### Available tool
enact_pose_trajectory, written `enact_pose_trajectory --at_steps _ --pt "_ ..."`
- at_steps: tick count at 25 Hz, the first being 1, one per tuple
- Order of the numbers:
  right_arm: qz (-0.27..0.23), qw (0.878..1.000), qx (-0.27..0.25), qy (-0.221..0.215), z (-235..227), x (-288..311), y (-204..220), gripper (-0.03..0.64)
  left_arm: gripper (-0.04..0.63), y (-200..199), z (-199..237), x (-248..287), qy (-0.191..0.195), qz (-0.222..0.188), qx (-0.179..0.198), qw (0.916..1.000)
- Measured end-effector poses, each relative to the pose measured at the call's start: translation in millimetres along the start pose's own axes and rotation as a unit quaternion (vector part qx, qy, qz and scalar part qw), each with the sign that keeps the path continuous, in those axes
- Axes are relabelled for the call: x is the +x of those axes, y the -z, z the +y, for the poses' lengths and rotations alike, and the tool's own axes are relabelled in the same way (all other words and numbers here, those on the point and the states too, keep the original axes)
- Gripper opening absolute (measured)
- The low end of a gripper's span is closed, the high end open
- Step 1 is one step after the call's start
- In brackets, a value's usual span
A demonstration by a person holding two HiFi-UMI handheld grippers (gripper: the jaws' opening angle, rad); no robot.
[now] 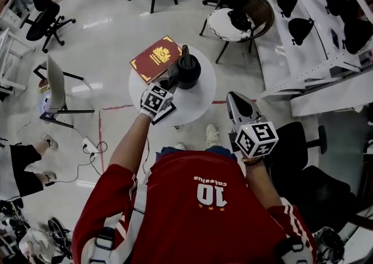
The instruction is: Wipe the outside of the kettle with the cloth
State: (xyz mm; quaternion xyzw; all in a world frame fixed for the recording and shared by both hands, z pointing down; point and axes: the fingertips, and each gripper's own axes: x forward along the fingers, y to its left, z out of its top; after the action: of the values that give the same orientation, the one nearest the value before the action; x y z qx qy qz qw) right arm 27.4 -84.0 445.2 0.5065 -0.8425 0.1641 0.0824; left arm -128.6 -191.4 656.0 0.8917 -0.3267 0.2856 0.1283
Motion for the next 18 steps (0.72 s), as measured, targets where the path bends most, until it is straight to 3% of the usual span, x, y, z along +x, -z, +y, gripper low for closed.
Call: enact_pose_trajectory --at_steps 5,18 --pt "-0.001 1.000 0.002 -0.020 -6 1 0 0.017 0.048 4 -19 8 0.003 0.012 0.011 0.9999" --pt "-0.002 0.997 -0.003 -0.074 -44 20 -15 0.017 0.048 -1 -52 33 -0.014 0.020 -0.020 0.9995"
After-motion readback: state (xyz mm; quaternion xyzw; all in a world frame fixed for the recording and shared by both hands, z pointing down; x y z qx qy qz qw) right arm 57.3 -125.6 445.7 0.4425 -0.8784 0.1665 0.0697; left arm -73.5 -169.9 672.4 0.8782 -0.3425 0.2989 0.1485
